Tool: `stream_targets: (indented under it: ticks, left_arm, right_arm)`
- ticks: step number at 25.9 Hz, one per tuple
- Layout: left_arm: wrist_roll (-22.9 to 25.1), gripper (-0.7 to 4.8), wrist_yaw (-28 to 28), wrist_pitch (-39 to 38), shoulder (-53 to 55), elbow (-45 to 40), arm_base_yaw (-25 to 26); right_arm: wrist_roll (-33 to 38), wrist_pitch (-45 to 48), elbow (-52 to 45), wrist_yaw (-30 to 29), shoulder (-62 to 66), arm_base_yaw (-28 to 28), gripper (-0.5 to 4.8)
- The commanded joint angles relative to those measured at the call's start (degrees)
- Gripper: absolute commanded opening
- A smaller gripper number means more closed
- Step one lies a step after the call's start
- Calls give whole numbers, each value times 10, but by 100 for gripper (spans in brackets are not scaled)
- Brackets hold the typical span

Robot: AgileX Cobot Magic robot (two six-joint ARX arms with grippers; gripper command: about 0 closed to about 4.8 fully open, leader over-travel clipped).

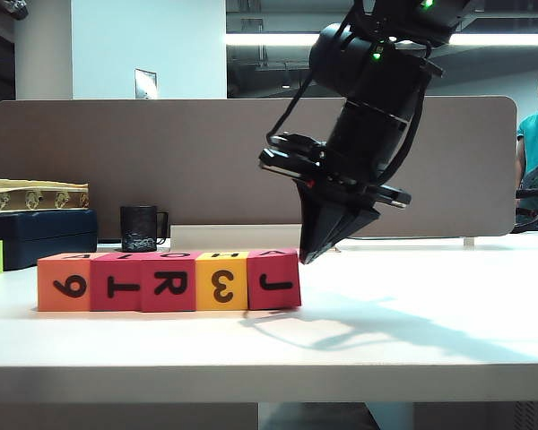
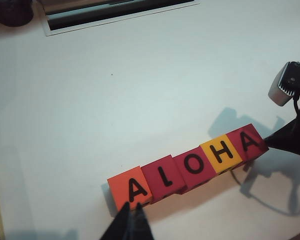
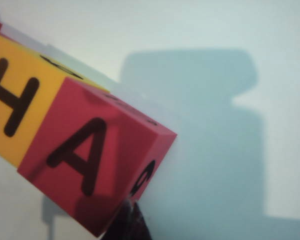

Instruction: Select the appropriate blocks from the scattered letter blocks on the table and arrange them in a row to spell out "ALOHA".

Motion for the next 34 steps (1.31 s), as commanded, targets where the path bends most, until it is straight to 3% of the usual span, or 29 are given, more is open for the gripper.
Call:
stream_targets:
  ticks: [1,11,17,20,25,29,32,34]
  left_arm:
    - [-1,-6,4,-6,-2,2,0]
    - [3,-6,2,-23,-2,-1,0]
    - [1,-6,2,-21,-5,-48,0]
    - [-5,-6,9,-6,-41,-103,0]
    - [-13,-6,15,-5,-85,-110,0]
    - [-13,-6,11,-4,-128,-116,0]
    - [-13,-6,-24,6,-170,-139,0]
    - [-33,-6,-62,47,-239,-200,0]
  right_arm:
    - [1,1,5,9,-4,0,-2]
    - [-6,-59,8,37,-94,5,-2]
    - [-6,-85,7,40,-180,64,-2]
    - [-4,-87,7,89,-201,122,-2]
    - [1,-94,7,89,-203,142,-2]
    - [0,-131,4,122,-234,143,-2]
    - [-7,-146,-22,188,-283,139,-2]
    - [-9,-146,-84,201,-374,100,-2]
